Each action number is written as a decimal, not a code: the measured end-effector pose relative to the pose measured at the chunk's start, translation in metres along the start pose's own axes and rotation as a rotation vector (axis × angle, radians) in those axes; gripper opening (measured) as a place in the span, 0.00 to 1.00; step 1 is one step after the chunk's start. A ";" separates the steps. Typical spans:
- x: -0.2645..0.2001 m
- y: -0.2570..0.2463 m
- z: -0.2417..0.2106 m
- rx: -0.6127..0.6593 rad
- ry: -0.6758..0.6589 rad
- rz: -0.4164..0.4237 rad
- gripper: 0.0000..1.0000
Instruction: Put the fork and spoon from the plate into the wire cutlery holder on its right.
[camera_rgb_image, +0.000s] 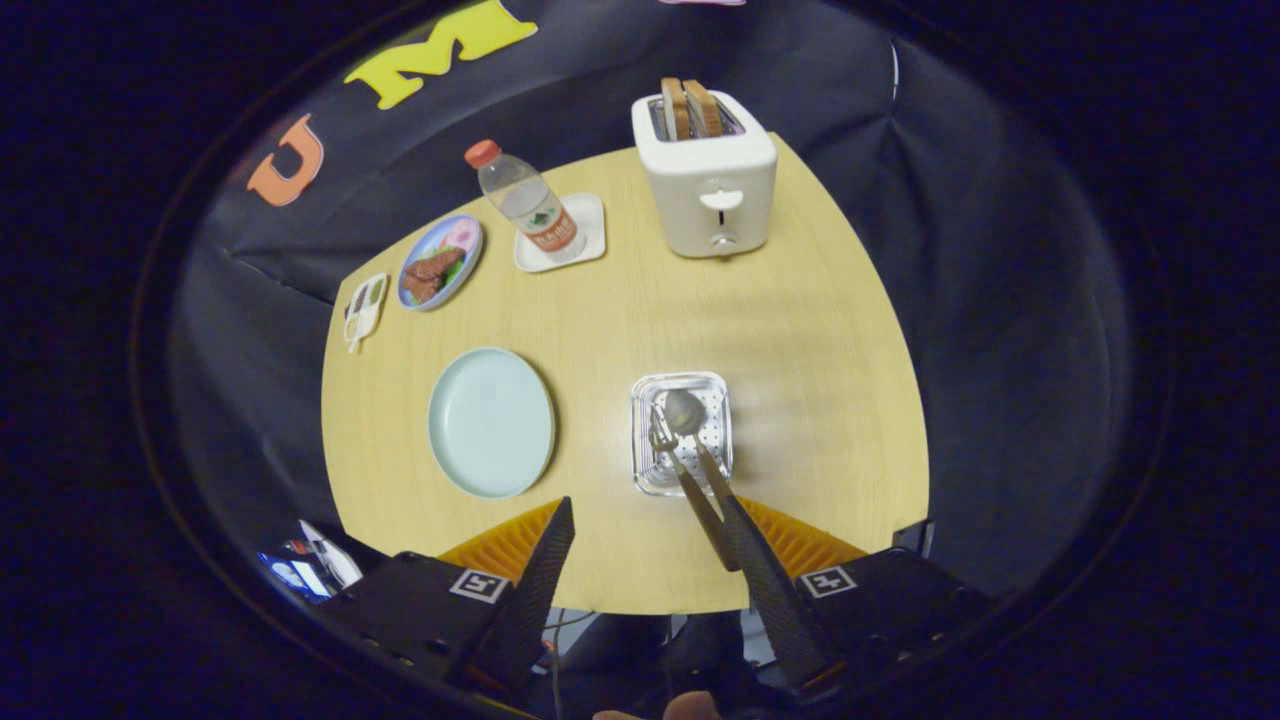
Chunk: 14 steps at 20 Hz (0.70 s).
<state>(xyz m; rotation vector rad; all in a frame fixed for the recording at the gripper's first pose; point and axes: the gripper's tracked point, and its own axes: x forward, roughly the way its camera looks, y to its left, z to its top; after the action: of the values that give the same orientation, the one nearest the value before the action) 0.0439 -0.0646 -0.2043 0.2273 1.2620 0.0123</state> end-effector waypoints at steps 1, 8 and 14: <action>-0.006 0.003 0.008 -0.010 -0.049 0.004 0.90; -0.065 0.045 0.066 -0.113 -0.479 0.029 0.90; -0.133 0.073 0.087 -0.183 -0.863 0.022 0.90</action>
<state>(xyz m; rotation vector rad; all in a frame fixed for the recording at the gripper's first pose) 0.0942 -0.0255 -0.0417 0.0674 0.3948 0.0434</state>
